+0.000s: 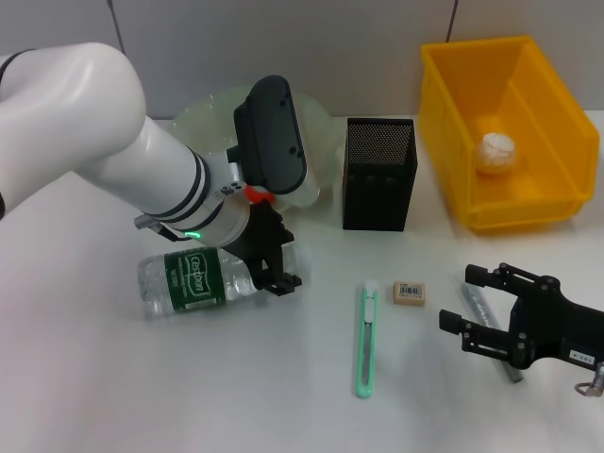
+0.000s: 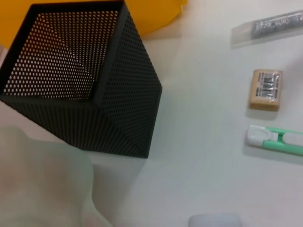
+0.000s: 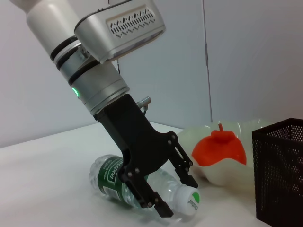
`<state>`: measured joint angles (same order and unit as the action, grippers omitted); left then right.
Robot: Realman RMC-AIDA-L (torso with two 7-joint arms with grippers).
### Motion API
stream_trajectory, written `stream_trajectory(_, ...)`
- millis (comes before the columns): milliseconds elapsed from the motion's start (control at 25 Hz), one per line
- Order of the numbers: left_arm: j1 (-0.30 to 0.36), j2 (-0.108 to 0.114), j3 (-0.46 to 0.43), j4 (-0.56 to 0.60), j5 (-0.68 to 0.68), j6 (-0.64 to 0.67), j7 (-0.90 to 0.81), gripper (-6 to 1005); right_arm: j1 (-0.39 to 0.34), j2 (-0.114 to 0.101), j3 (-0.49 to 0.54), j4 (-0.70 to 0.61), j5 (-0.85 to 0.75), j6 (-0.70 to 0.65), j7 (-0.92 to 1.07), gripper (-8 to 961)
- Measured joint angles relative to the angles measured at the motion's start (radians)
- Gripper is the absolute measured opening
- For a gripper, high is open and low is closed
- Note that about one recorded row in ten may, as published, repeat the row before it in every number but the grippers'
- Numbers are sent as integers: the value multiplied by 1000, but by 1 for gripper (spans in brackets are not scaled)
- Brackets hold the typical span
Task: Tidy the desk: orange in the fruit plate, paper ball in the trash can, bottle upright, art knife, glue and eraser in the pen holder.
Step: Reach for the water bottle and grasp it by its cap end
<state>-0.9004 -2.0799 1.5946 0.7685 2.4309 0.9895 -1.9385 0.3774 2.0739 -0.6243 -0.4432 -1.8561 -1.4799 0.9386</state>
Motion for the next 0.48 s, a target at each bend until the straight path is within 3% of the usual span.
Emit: stream_trajectory(480,4,0,55,8,15,-27,-22,595,3,3,0,2,0,9,6,770)
